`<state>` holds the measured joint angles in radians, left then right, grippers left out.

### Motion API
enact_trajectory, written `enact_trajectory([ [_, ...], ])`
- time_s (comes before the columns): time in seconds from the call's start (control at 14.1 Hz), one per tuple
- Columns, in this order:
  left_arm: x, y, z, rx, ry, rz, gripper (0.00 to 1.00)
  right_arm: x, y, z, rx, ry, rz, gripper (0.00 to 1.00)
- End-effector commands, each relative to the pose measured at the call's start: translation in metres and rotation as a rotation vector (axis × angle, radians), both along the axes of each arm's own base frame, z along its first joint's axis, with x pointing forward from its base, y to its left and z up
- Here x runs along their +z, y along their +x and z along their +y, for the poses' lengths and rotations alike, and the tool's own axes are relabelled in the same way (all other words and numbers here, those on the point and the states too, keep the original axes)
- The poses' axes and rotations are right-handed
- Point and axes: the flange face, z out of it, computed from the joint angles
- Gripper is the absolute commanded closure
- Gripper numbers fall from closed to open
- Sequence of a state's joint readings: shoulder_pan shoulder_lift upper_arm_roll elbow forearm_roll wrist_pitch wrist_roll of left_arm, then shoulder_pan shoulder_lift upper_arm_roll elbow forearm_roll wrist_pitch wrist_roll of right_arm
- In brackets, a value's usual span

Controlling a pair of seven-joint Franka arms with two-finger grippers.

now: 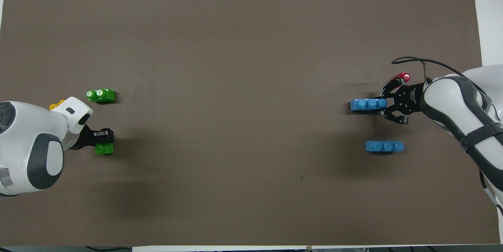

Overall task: Remove green block with left arm and hold with right
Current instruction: 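Set down the green brick with the left gripper while the right gripper lowers blue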

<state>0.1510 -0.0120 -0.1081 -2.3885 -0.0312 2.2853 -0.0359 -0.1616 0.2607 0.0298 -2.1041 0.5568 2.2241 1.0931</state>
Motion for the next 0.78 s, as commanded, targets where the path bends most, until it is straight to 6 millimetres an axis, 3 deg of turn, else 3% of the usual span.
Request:
enact_trajectory([
  [0.0,0.025,0.011,-0.002,-0.017,0.013,-0.032,0.0,0.005,-0.006,-0.001,0.006,-0.019,-0.04,0.71],
  [0.07,0.043,0.02,-0.001,-0.016,0.013,-0.031,0.0,0.004,-0.006,0.0,0.004,-0.022,-0.044,0.48],
  [0.14,0.065,0.03,-0.004,-0.022,0.012,-0.028,0.0,0.003,-0.006,-0.001,0.0,-0.023,-0.045,0.46],
  [0.21,0.084,0.037,-0.004,-0.023,0.011,-0.02,0.0,0.003,-0.006,0.0,0.001,-0.022,-0.045,0.36],
  [0.28,0.1,0.042,-0.005,-0.025,0.01,-0.011,0.0,0.004,-0.005,0.002,0.003,-0.023,-0.047,0.16],
  [0.36,0.113,0.045,-0.006,-0.027,0.01,-0.012,0.0,0.004,-0.004,0.002,0.0,-0.025,-0.051,0.08],
  [0.43,0.126,0.047,-0.006,-0.027,0.013,-0.035,0.0,0.005,-0.004,0.003,-0.002,-0.024,-0.049,0.01],
  [0.71,0.168,0.053,-0.004,-0.023,0.018,-0.09,0.0,0.033,0.013,0.016,-0.015,0.01,-0.034,0.0],
])
